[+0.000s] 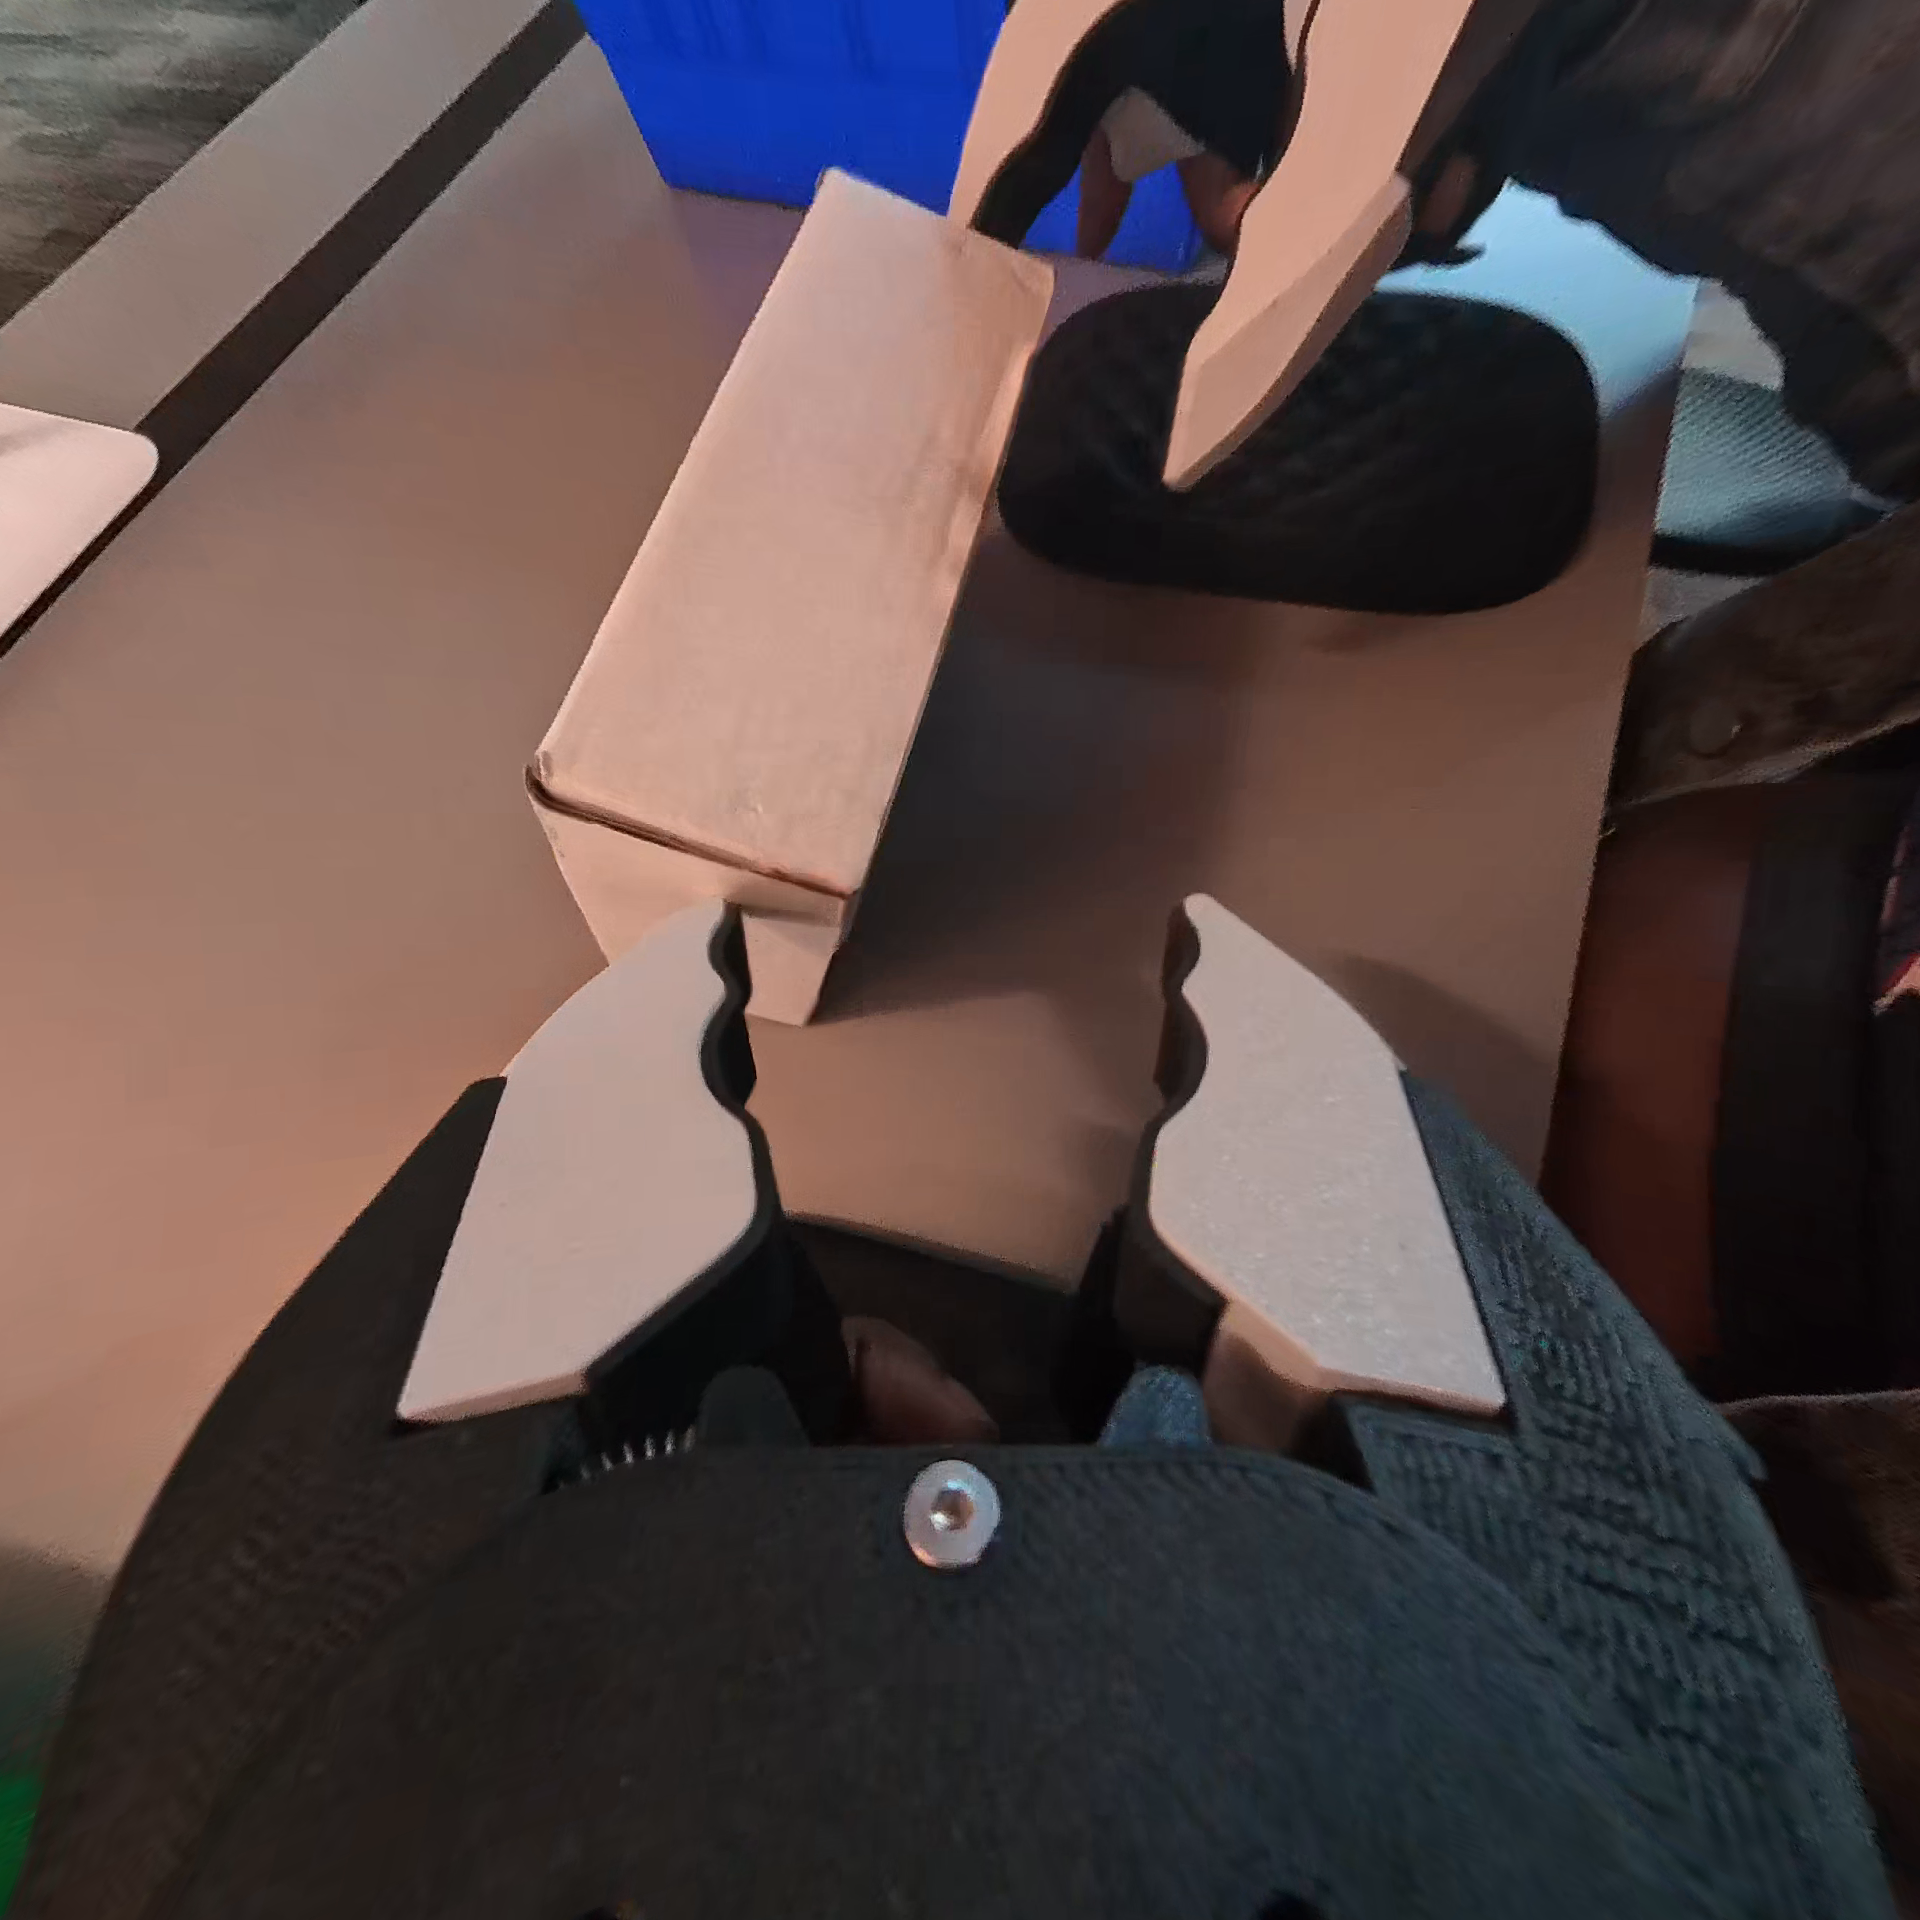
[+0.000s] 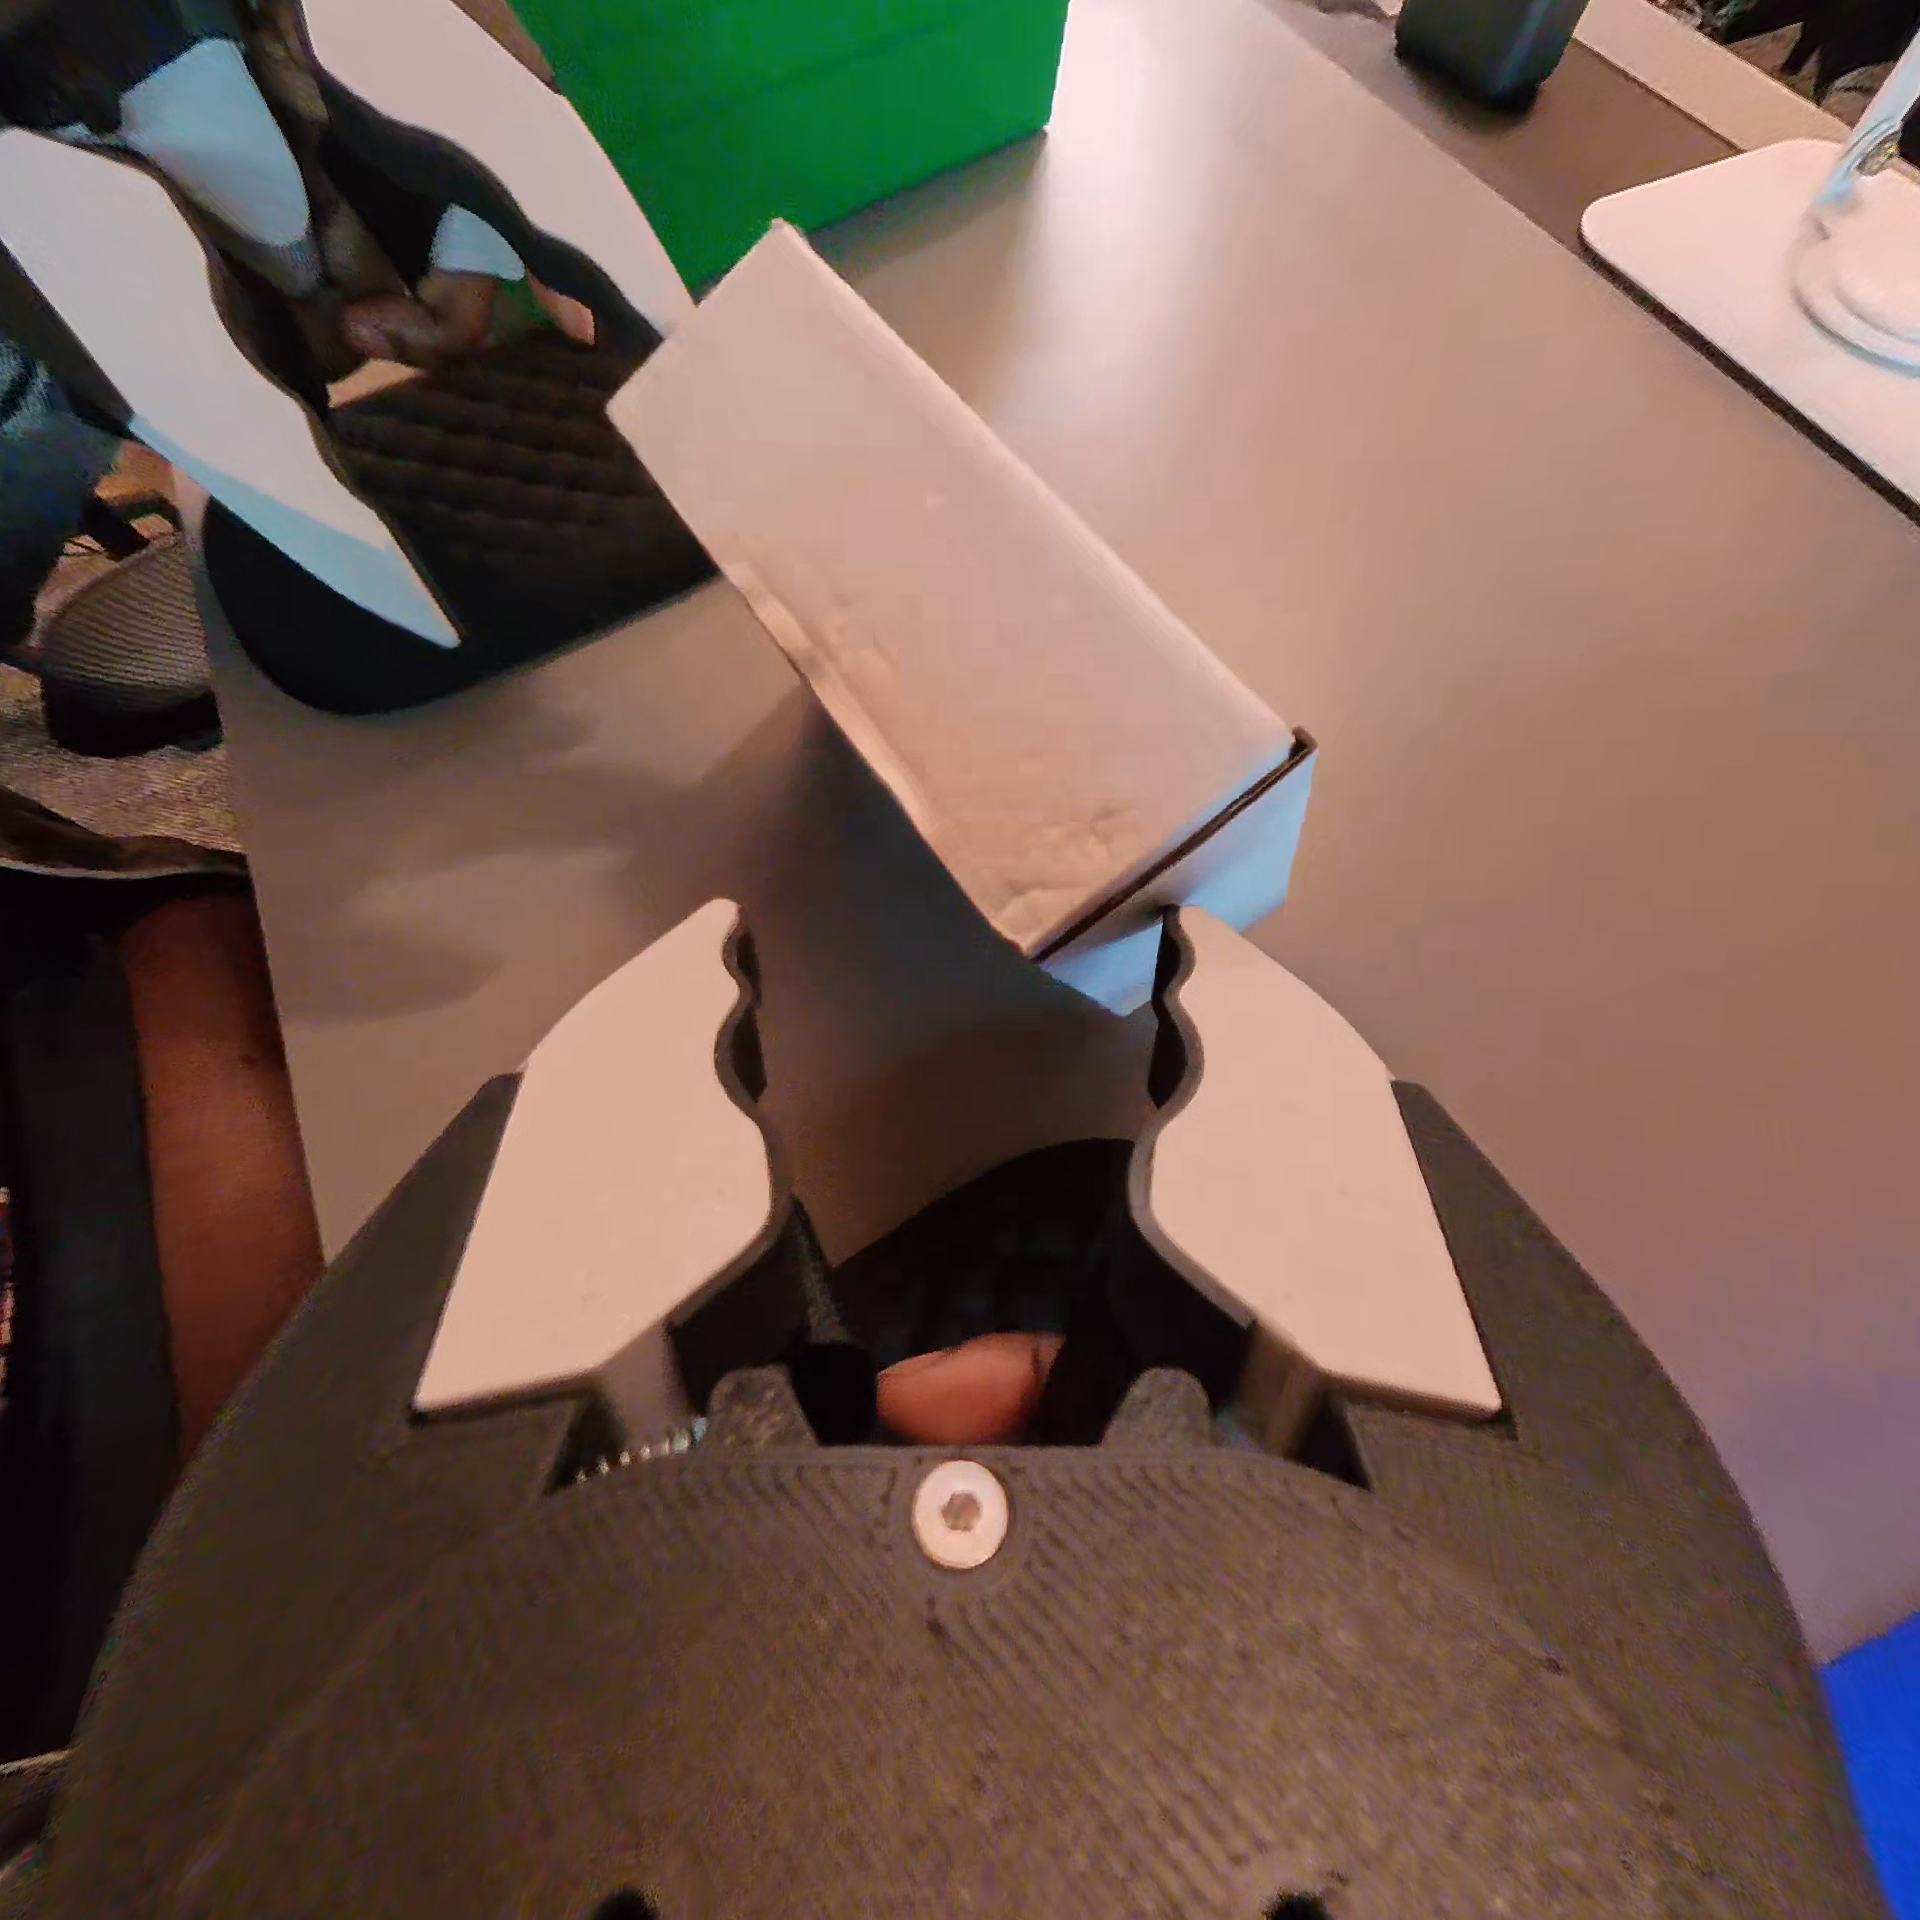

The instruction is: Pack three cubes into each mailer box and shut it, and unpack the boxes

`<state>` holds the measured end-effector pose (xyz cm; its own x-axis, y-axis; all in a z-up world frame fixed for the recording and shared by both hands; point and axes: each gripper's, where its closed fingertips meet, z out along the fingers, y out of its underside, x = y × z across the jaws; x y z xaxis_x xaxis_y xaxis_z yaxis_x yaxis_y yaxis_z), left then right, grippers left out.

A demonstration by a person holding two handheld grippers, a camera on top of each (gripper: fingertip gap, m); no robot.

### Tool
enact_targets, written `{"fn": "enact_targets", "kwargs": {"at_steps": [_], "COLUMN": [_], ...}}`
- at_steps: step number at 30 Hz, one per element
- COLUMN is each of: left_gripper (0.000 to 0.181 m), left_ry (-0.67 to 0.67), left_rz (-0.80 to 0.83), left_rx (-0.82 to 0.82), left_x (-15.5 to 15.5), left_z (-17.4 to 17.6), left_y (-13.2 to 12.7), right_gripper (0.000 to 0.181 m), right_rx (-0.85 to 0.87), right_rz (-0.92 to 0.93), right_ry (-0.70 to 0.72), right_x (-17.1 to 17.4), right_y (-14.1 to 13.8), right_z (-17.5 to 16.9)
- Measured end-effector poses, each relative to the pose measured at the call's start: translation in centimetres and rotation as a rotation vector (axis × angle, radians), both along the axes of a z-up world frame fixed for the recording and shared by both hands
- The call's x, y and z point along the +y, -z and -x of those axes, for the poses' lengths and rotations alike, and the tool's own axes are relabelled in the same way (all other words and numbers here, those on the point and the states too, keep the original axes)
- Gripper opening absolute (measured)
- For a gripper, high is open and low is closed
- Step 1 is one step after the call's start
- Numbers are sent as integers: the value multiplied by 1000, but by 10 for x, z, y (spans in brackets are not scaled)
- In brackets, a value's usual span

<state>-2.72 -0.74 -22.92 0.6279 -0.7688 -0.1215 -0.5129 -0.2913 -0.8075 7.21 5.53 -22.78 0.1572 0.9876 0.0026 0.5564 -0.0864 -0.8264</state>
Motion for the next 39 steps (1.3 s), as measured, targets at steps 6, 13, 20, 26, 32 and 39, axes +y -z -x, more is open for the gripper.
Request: {"fn": "enact_targets", "kwargs": {"at_steps": [6,13,20,26,32,39], "left_gripper": [75,112,119,85,83,82], "left_ry": [-4,-86,1,122,133,158], "left_rz": [14,-157,-65,-32,-14,-15], "left_rx": [-63,-204,-254,-121,-114,-103], "left_x": [0,38,61,58,57,55], "left_z": [2,13,-3,-18,-19,-20], "left_y": [0,-6,7,26,28,29], "right_gripper": [68,73,69,53,41,38], "right_rx": [-8,62,124,137,6,-104], "right_rz": [48,-58,-145,-207,-700,-923], "right_ry": [-2,-37,-97,-96,-199,-222], "right_x": [-2,6,8,10,3,0], "right_y": [1,-13,-25,-26,-37,-45], "right_z": [-2,-3,10,11,14,20]}}
